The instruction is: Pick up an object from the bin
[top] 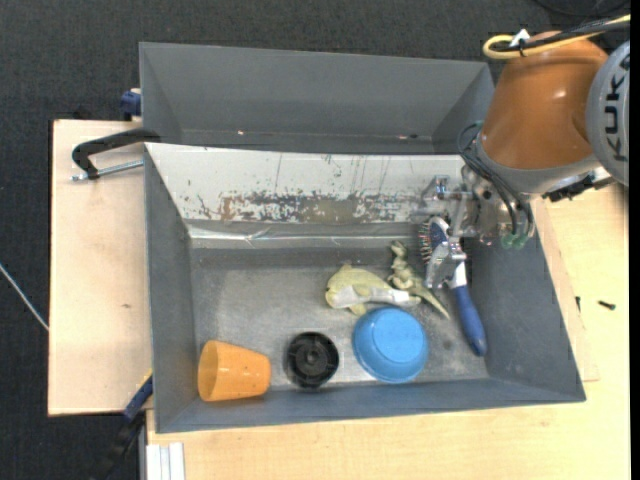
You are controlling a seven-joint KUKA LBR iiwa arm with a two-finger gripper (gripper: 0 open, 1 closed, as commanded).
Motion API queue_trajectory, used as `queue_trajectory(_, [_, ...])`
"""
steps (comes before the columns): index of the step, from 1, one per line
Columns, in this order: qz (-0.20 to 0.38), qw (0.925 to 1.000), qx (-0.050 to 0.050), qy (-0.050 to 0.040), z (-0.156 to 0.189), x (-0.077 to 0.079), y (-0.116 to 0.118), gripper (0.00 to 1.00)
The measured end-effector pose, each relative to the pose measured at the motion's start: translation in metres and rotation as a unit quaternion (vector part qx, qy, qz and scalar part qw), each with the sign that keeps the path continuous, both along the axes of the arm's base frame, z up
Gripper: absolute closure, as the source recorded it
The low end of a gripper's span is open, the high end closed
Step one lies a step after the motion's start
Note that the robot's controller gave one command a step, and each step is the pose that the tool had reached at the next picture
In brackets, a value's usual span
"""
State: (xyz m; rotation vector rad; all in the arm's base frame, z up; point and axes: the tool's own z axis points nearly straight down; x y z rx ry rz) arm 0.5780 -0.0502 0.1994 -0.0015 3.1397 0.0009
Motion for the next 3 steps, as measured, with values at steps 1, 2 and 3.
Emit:
queue_trajectory(1, [0.080, 0.9968, -0.001, -0.0008, -0.104, 0.003, 0.024, 0.00])
queue_trajectory(2, [0.080, 0.9968, -0.001, 0.0076, -0.106, 0.000, 0.024, 1.00])
queue_trajectory(3, [0.112, 0.9936, -0.002, -0.0075, 0.039, 0.020, 0.010, 1.00])
